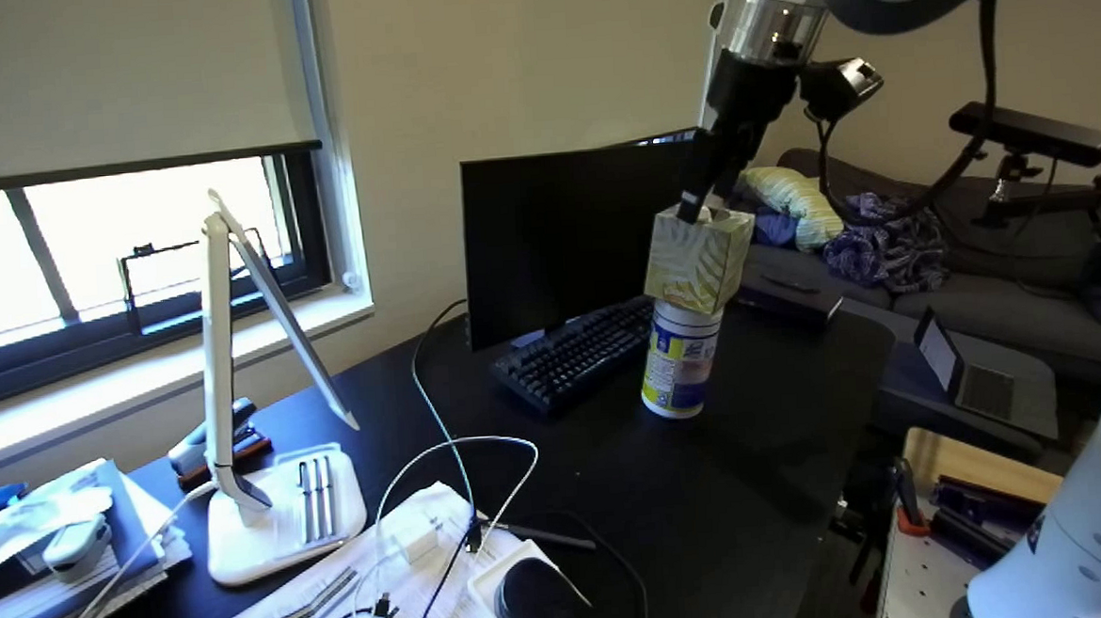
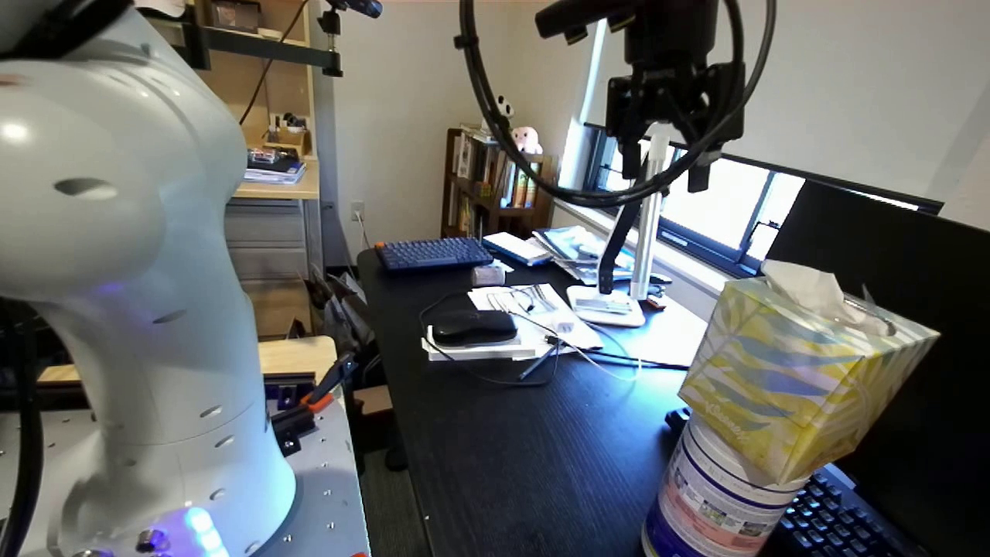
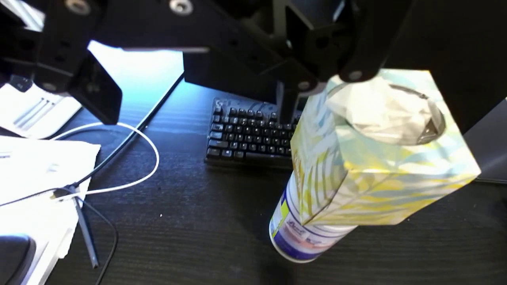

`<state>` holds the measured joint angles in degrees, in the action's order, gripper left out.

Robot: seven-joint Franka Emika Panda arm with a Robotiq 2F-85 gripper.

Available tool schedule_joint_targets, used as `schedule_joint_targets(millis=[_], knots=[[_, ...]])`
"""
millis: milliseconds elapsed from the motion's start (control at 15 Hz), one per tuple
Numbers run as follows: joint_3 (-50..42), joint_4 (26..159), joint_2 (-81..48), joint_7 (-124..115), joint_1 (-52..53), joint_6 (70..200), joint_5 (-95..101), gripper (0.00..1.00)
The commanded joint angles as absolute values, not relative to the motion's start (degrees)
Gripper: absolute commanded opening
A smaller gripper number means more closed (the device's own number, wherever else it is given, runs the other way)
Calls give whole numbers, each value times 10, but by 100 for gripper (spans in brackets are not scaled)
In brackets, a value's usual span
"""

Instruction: Put the tissue box on the white bottle

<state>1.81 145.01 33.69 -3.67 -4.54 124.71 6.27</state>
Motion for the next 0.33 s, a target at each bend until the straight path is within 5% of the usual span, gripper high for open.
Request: schedule_joint_targets(millis=[0, 267], knots=[[14, 1459, 337, -38, -36, 1245, 64, 100], [12, 1473, 337, -37, -30, 1245, 62, 100]])
